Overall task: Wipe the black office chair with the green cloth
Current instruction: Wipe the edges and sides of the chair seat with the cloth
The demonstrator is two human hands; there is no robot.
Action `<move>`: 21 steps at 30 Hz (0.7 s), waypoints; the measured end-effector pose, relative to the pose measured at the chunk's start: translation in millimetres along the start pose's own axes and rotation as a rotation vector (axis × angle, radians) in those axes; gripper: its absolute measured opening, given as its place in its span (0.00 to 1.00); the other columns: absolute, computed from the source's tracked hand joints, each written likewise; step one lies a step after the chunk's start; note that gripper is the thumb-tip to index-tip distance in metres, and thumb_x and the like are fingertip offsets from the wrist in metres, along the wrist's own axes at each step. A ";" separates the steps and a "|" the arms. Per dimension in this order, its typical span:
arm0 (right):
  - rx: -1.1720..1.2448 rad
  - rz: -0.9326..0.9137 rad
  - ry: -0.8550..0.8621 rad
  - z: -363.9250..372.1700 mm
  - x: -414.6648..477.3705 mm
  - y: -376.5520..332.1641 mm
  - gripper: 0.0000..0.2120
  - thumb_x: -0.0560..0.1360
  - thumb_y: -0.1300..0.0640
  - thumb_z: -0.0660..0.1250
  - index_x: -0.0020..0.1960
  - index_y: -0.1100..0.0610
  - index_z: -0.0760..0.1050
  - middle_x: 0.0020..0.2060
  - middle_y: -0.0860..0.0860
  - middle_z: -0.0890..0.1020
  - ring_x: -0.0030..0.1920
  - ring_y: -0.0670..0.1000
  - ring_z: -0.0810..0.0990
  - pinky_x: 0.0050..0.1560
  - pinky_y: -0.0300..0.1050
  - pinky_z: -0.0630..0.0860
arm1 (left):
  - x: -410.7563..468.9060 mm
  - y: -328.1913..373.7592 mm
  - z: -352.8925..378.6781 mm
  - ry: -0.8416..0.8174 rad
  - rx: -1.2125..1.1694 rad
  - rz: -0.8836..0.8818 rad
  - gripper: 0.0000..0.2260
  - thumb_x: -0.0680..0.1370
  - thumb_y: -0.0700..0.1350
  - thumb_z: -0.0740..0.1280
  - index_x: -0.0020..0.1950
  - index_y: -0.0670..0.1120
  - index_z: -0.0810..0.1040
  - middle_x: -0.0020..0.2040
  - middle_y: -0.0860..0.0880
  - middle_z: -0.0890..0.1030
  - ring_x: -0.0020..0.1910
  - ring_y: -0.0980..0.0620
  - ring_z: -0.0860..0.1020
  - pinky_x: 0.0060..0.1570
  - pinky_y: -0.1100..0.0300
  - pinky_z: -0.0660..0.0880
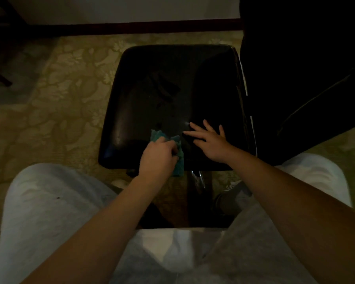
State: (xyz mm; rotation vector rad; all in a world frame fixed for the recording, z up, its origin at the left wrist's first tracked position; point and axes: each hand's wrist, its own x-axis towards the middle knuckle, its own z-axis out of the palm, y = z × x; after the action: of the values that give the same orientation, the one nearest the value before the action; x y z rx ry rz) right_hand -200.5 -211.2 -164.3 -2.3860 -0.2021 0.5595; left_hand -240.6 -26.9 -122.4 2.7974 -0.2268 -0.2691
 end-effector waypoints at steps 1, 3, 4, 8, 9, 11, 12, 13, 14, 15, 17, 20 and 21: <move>0.022 0.011 -0.007 -1.9 1.0 -0.8 0.19 0.84 0.55 0.52 0.70 0.37 0.67 0.77 0.38 0.56 0.78 0.46 0.40 0.72 0.56 0.26 | 1.1 6.2 2.7 -0.005 -0.003 0.020 0.09 0.77 0.49 0.70 0.57 0.50 0.80 0.56 0.49 0.76 0.56 0.46 0.75 0.54 0.54 0.71; 0.068 0.041 -0.014 -7.1 1.8 -3.3 0.20 0.84 0.55 0.49 0.70 0.39 0.68 0.76 0.39 0.57 0.78 0.46 0.42 0.72 0.56 0.27 | 1.9 19.6 8.7 -0.004 -0.001 0.067 0.09 0.78 0.49 0.70 0.57 0.50 0.80 0.55 0.49 0.76 0.55 0.46 0.75 0.54 0.53 0.72; 0.063 0.050 -0.017 -9.1 2.3 -3.0 0.20 0.84 0.55 0.47 0.71 0.41 0.68 0.77 0.40 0.57 0.78 0.47 0.42 0.73 0.57 0.28 | 1.9 25.1 11.4 -0.006 -0.007 0.091 0.09 0.78 0.48 0.70 0.57 0.49 0.79 0.55 0.49 0.76 0.55 0.46 0.75 0.54 0.53 0.73; 0.012 0.077 -0.053 -16.5 6.0 6.6 0.21 0.84 0.49 0.43 0.73 0.43 0.65 0.78 0.46 0.53 0.78 0.50 0.42 0.73 0.56 0.30 | 3.0 24.0 9.7 -0.071 -0.024 0.135 0.10 0.78 0.48 0.69 0.59 0.50 0.79 0.56 0.50 0.75 0.56 0.47 0.74 0.55 0.54 0.74; 0.077 0.097 -0.072 -18.5 8.8 9.3 0.23 0.82 0.41 0.42 0.71 0.40 0.68 0.78 0.46 0.54 0.78 0.50 0.41 0.73 0.56 0.30 | 3.4 18.6 6.9 -0.086 -0.025 0.130 0.11 0.78 0.48 0.69 0.59 0.50 0.79 0.55 0.50 0.75 0.56 0.48 0.74 0.55 0.54 0.74; 0.244 0.144 -0.063 -18.9 14.4 11.9 0.30 0.73 0.28 0.40 0.62 0.33 0.74 0.78 0.45 0.57 0.78 0.48 0.41 0.73 0.58 0.29 | 2.5 7.9 2.7 -0.105 -0.017 0.116 0.10 0.78 0.48 0.70 0.59 0.50 0.79 0.54 0.50 0.75 0.55 0.48 0.74 0.55 0.53 0.74; 0.259 0.160 -0.066 -17.1 17.0 12.8 0.32 0.70 0.25 0.38 0.59 0.31 0.75 0.77 0.44 0.58 0.78 0.47 0.41 0.72 0.58 0.29 | 1.3 3.9 2.2 -0.101 -0.007 0.109 0.10 0.78 0.49 0.70 0.58 0.50 0.80 0.54 0.50 0.75 0.55 0.48 0.75 0.55 0.54 0.74; 0.252 0.177 -0.058 -15.3 18.7 13.1 0.34 0.68 0.23 0.38 0.59 0.31 0.75 0.78 0.44 0.57 0.78 0.47 0.40 0.72 0.58 0.28 | -0.1 1.5 2.4 -0.090 0.001 0.102 0.09 0.78 0.49 0.70 0.57 0.50 0.80 0.53 0.50 0.75 0.55 0.48 0.75 0.54 0.54 0.73; 0.232 0.189 -0.059 -14.4 17.8 11.0 0.36 0.67 0.23 0.37 0.61 0.31 0.74 0.78 0.45 0.56 0.78 0.47 0.40 0.72 0.57 0.28 | -0.8 0.2 2.5 -0.078 0.008 0.095 0.09 0.77 0.49 0.70 0.57 0.50 0.80 0.53 0.50 0.75 0.54 0.48 0.75 0.54 0.54 0.73; 0.224 0.177 -0.055 -14.3 15.0 8.2 0.37 0.68 0.24 0.37 0.63 0.33 0.74 0.78 0.46 0.55 0.78 0.46 0.39 0.72 0.56 0.28 | -0.6 1.0 3.2 -0.067 0.015 0.092 0.09 0.77 0.49 0.70 0.57 0.50 0.80 0.53 0.50 0.75 0.54 0.47 0.75 0.54 0.54 0.73; 0.207 0.143 -0.058 -13.3 13.1 6.0 0.33 0.76 0.30 0.38 0.67 0.39 0.73 0.78 0.48 0.55 0.77 0.45 0.40 0.72 0.54 0.28 | 2.3 8.1 3.5 -0.053 0.031 0.097 0.09 0.77 0.49 0.70 0.57 0.50 0.80 0.54 0.49 0.76 0.54 0.46 0.75 0.54 0.53 0.73; 0.231 0.142 -0.052 -10.1 13.7 5.3 0.32 0.78 0.31 0.38 0.68 0.40 0.73 0.78 0.48 0.56 0.77 0.45 0.40 0.72 0.55 0.27 | 5.1 32.9 9.1 -0.058 0.038 0.159 0.10 0.78 0.46 0.68 0.59 0.48 0.79 0.56 0.48 0.76 0.56 0.45 0.75 0.55 0.51 0.75; 0.252 0.163 -0.037 -10.0 13.6 4.7 0.35 0.74 0.26 0.38 0.66 0.38 0.73 0.78 0.46 0.56 0.78 0.47 0.40 0.72 0.57 0.27 | 4.7 42.3 12.9 -0.066 0.039 0.182 0.10 0.79 0.44 0.67 0.60 0.48 0.79 0.57 0.47 0.75 0.57 0.44 0.74 0.55 0.50 0.76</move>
State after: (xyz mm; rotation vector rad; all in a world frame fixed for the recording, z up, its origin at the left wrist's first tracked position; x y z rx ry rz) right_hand -183.9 -216.7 -165.1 -2.1599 0.0462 0.6634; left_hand -244.1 -71.2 -121.3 2.7847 -0.5033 -0.3162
